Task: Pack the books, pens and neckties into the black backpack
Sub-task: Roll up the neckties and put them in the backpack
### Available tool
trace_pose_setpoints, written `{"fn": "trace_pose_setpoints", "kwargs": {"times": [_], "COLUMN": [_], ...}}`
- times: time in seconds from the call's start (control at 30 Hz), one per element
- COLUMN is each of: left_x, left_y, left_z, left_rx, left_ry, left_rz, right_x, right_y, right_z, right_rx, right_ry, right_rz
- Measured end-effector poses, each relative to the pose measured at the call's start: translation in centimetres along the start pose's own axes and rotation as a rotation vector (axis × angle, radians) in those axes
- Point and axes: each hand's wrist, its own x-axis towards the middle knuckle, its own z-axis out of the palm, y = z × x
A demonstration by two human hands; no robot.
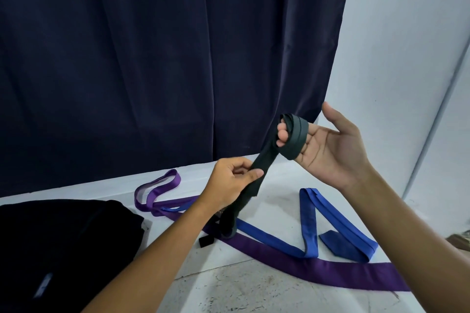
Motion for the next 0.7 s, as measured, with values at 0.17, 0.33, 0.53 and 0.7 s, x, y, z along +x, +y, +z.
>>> {"fn": "trace_pose_setpoints", "kwargs": {"times": [0.17, 0.33, 0.53, 0.7], "left_x": [-1.2, -2.3, -2.2, -0.5], "left_y": [0.6, 2.3, 3.7, 5.3], "left_z": [0.6, 1.0, 0.0, -2.9], "left_rx": [-0.190, -0.329, -0.496, -0.208], "left_ry": [-0.141, -0.130, -0.083, -0.105], "left_rz": [-0.180, -0.281, -0.327, -0.312], "right_x": [1.0, 1.8, 2.2, 1.5], "right_y": [0.6, 1.6, 3.0, 3.6], "right_z": [-0.3, -1.7, -3.8, -5.5], "right_rx": [-0.077, -0.343, -0.820, -1.119], "right_ry": [-0.005, 0.005, 0.027, -0.134], "right_rz": [-0.044, -0.097, -0.072, 0.231]}}
